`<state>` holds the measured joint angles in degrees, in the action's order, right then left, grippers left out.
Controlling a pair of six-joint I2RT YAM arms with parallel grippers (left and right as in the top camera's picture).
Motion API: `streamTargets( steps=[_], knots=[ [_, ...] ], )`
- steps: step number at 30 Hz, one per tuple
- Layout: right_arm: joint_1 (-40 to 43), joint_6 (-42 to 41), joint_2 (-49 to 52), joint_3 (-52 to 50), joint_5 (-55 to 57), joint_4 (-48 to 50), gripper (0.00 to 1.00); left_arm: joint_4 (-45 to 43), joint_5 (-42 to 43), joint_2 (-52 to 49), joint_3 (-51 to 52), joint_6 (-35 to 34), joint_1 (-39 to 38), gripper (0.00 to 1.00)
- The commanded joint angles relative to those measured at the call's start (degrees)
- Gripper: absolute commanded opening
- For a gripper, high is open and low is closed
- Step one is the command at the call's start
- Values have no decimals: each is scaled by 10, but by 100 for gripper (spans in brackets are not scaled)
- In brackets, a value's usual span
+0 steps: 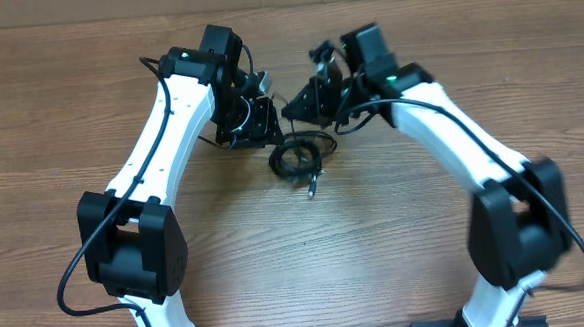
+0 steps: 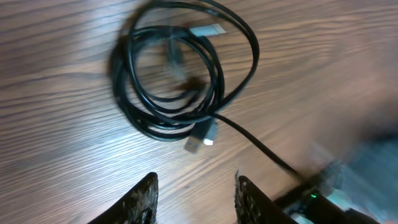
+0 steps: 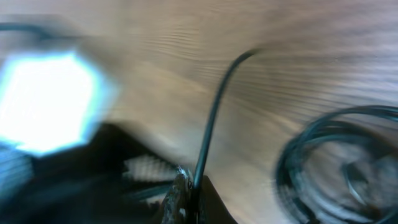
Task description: Untangle cables
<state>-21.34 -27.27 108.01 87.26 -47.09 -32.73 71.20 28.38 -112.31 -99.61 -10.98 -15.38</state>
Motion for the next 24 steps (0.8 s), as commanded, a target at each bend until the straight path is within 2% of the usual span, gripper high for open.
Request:
streamTargets(
  steps=[1,5,11,13,16,18,20,23,24],
  knots=[
    [9,6,-83,24,-55,-5,3,-5,81,-4,-14,-2,9,41],
    [10,5,-134,24,-55,7,4,-5,127,-4,-14,-2,33,40],
    [47,-87,-221,69,-55,59,4,4,125,-4,-14,-2,67,44],
    [59,-92,-247,94,-54,68,4,6,115,-4,-14,-2,71,46],
    [66,-91,-277,110,-9,68,4,6,97,-4,-14,-2,71,49],
    [64,-92,-290,110,78,32,4,6,93,-4,-14,-2,69,50],
    [55,-93,-290,110,113,6,4,6,91,-4,-14,-2,68,52],
    [44,-134,-282,110,108,24,4,6,89,-4,-14,-2,67,54],
    [43,-155,-281,110,88,67,3,6,89,-4,-14,-2,67,54]
  ],
)
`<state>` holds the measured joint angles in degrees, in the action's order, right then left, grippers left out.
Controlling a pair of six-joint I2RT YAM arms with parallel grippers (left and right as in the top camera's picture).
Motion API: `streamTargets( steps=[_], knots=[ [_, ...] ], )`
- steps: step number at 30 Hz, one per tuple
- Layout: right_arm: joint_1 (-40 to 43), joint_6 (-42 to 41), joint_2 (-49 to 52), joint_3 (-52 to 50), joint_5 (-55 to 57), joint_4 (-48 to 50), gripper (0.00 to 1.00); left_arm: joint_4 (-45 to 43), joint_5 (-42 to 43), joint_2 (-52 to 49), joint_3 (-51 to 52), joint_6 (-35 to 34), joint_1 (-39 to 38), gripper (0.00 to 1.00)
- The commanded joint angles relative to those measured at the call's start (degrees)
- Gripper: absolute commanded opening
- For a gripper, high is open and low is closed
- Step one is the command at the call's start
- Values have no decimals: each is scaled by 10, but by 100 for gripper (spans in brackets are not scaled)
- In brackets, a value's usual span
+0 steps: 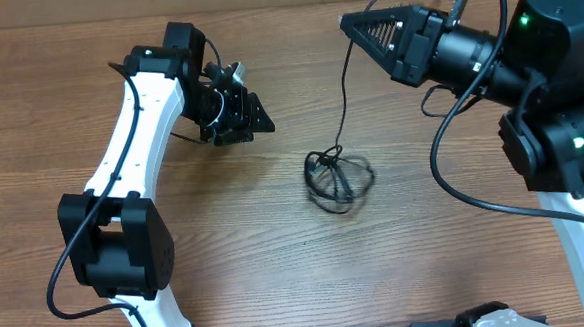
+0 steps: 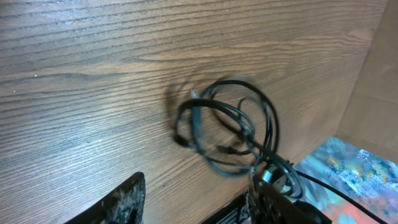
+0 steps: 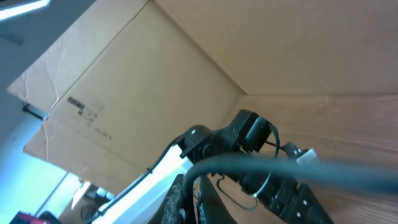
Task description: Untangle cables
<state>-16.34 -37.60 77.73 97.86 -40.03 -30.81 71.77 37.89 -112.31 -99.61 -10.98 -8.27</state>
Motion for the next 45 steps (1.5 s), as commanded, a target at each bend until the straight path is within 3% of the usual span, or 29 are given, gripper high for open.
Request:
streamTargets(
  steps=[1,4,9,11,14,17,19,21,23,27,30,33,36,39,42,45],
  knots=[
    [-7,-60,22,4,2,76,4,0,-6,-4,-14,-2,-4,54],
    [-1,-120,18,4,-49,197,3,3,-6,-4,-14,-2,-4,54],
    [25,-318,13,5,-55,438,4,4,-9,-4,-14,-2,-4,56],
    [26,-329,13,5,-55,463,4,4,-9,-4,-14,-1,-4,58],
    [21,-254,16,5,-83,406,4,3,-9,-4,-14,-1,-4,59],
    [4,-117,29,5,-31,195,4,3,-9,-4,-14,-2,-4,59],
    [-9,-148,48,5,87,39,4,4,-9,-4,-14,-2,-4,59],
    [-12,-178,67,5,82,20,4,4,-9,-4,-14,-1,-4,60],
    [-6,-225,78,5,-25,117,4,4,-9,-4,-14,-1,-4,61],
    [20,-377,72,10,-129,374,4,4,-9,-4,-14,-2,-4,61],
    [45,-405,62,22,-129,445,4,4,-9,-4,-14,-2,-4,61],
    [60,-303,52,23,-121,341,4,4,-10,-4,-14,-2,-4,61],
    [52,-163,59,23,-4,58,4,4,-10,-4,-14,-2,-4,61],
    [35,-146,88,22,99,-130,4,4,-10,-4,-14,-2,-4,61],
    [27,-141,118,22,19,-131,4,2,-10,-4,-14,-2,-4,63],
    [26,-142,125,22,-101,-43,4,2,-10,-4,-14,-2,-4,63]
  ],
)
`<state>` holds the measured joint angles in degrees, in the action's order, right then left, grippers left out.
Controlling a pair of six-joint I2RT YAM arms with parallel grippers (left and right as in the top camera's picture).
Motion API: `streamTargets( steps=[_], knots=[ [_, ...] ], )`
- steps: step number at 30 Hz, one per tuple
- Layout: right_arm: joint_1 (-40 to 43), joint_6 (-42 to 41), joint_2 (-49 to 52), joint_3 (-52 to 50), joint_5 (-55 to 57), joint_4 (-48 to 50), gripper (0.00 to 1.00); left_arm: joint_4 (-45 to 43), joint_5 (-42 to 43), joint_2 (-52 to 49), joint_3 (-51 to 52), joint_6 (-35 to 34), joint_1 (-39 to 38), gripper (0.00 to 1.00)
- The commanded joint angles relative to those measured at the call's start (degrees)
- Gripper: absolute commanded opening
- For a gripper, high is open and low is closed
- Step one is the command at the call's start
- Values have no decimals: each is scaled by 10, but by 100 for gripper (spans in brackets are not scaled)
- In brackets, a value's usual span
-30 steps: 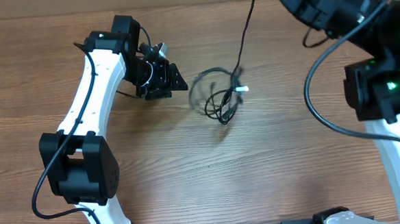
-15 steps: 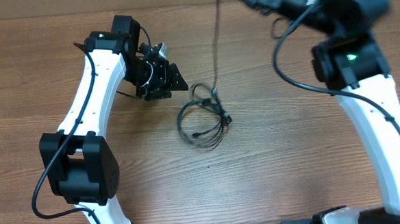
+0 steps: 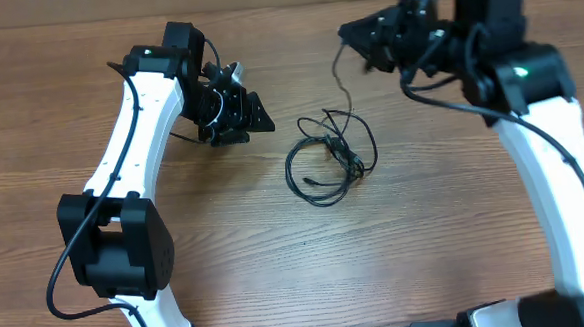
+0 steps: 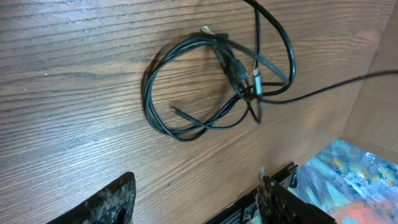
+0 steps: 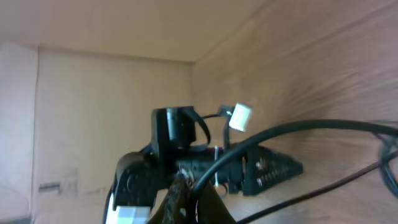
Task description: Untangle cables
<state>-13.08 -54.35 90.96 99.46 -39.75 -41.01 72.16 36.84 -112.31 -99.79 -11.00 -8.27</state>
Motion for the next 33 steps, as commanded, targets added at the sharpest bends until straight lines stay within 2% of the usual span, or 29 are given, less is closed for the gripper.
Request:
streamTargets(
  steps=[1,4,8,11,12,14,15,17,19,20,22,23,24,25,28,31,32,33],
  knots=[
    [-7,26,-7,7,-125,87,4,-2,0,-4,-12,-2,-4,63],
    [-7,-3,-10,8,-169,143,4,-2,0,-4,-12,-2,-4,63],
    [-2,-134,-10,8,-295,282,4,-2,-19,-4,-12,-2,-4,64],
    [20,-254,-10,8,-331,458,4,-2,-27,-4,-12,-2,-4,64],
    [42,-334,-10,8,-337,549,4,-2,-27,-4,-12,-2,-4,64],
    [75,-408,-10,8,-346,652,4,-1,-27,-4,-12,-2,-4,64],
    [99,-416,-10,8,-353,687,4,-1,-27,-4,-12,-2,-4,64],
    [132,-400,-10,8,-372,687,4,-2,-27,-4,-12,-2,-4,64],
    [153,-355,-9,4,-392,646,4,-2,-27,-4,-12,-2,-4,64],
    [163,-271,-9,-2,-408,565,4,-3,-27,-4,-12,-3,-4,64],
    [163,-164,-9,-9,-409,445,4,-3,-27,-4,-12,-8,-4,65],
    [163,-85,-6,-10,-398,347,4,-3,-27,-4,-12,-9,-4,65],
    [163,37,1,-10,-338,176,5,-2,-27,-4,-12,-9,-4,65],
    [163,120,7,-10,-207,33,6,-1,-27,-4,-12,-8,-4,65],
    [155,155,13,-10,62,-122,6,0,-27,-4,-12,-8,-4,66],
    [149,156,15,-10,197,-181,6,-2,-27,-4,-12,-8,-4,67],
    [147,159,16,-10,242,-199,8,-3,-28,-4,-12,-8,-4,67],
    [146,159,16,-10,283,-217,16,-4,-27,-4,-12,-8,-4,67]
  ],
)
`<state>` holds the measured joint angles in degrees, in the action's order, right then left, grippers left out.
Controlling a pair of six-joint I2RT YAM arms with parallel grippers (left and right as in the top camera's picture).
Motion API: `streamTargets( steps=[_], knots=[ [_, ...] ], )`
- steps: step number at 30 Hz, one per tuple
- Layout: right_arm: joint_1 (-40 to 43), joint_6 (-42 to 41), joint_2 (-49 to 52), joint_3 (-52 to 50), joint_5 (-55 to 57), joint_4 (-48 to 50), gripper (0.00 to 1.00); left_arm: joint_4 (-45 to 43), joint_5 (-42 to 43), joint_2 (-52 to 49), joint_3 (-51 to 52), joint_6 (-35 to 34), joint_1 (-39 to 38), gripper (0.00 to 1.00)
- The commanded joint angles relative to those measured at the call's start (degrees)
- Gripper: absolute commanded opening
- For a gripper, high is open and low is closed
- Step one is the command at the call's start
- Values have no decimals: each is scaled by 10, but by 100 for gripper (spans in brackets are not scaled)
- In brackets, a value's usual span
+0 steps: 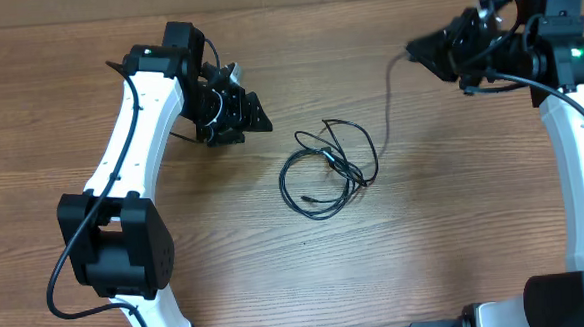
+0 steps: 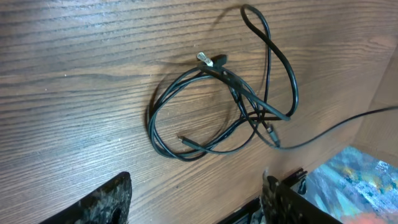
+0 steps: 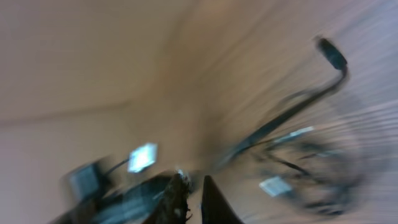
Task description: Untangle cables
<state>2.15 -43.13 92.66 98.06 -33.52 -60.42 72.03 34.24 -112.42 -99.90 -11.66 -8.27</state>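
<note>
A thin black cable (image 1: 329,160) lies as a loose tangled loop on the middle of the wooden table. One strand rises from it up and to the right into my right gripper (image 1: 413,52), which is shut on it at the back right. The right wrist view is blurred; the cable (image 3: 280,118) shows ahead of the right gripper (image 3: 193,194). My left gripper (image 1: 252,111) stands wide open to the left of the tangle, touching nothing. In the left wrist view the tangle (image 2: 249,107) and a silver plug (image 2: 204,58) lie beyond the left gripper (image 2: 196,200).
The wooden table (image 1: 278,274) carries nothing else. A cardboard wall runs along the back edge. The left arm's own black wiring (image 1: 204,103) hangs near its wrist.
My right gripper has moved to the right along the back of the table with the strand, drawing it out from the tangle. The loop has shifted slightly. The left arm has not moved.
Both grippers were close together over a tight coil, the right shut on a strand. Then the right gripper was high with the strand and the left had drawn back left, open. The coil then lay looser, and now one strand stretches out to the right.
</note>
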Motion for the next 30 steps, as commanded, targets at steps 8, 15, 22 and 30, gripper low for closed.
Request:
streamTargets(
  steps=[8,15,22,30],
  knots=[
    [-39,200,11,4,177,-84,57,-3,-2,-3,-11,-2,-4,68],
    [-158,344,59,0,155,-86,80,-3,-2,-3,-11,-2,-4,68],
    [-252,381,162,-2,273,-47,83,3,-14,-3,-11,-17,-3,53],
    [-289,449,229,-2,249,-40,84,4,-35,-3,-11,-100,47,65]
  ],
)
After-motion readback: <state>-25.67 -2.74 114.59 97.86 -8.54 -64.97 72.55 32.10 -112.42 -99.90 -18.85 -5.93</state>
